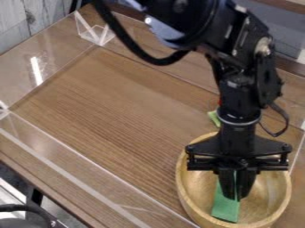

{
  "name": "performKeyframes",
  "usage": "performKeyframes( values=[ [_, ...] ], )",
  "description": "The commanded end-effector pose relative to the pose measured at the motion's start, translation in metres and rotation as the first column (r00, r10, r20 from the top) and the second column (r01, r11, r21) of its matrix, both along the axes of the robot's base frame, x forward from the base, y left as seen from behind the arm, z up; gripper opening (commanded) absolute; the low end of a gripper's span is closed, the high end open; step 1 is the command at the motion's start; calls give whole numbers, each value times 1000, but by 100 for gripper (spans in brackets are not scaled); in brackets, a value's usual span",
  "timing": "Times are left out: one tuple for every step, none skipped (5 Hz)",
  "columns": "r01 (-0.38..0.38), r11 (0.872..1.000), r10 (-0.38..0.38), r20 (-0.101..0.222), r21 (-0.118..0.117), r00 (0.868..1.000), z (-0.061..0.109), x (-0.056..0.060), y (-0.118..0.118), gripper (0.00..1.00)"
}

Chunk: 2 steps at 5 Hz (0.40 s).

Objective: Remove the green block from the brown bowl and put it on the table

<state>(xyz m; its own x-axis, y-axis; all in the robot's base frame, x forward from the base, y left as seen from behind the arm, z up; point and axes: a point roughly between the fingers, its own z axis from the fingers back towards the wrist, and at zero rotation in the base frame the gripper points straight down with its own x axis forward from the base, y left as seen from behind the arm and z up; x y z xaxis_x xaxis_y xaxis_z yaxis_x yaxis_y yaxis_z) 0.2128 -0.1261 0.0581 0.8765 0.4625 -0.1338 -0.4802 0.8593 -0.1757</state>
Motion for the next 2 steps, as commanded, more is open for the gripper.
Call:
performKeyframes(
  values=[
    [36, 999, -36, 39, -22, 999, 9, 5, 8, 100],
    [68, 997, -67, 39, -23, 997, 3, 7, 18, 0]
  ],
)
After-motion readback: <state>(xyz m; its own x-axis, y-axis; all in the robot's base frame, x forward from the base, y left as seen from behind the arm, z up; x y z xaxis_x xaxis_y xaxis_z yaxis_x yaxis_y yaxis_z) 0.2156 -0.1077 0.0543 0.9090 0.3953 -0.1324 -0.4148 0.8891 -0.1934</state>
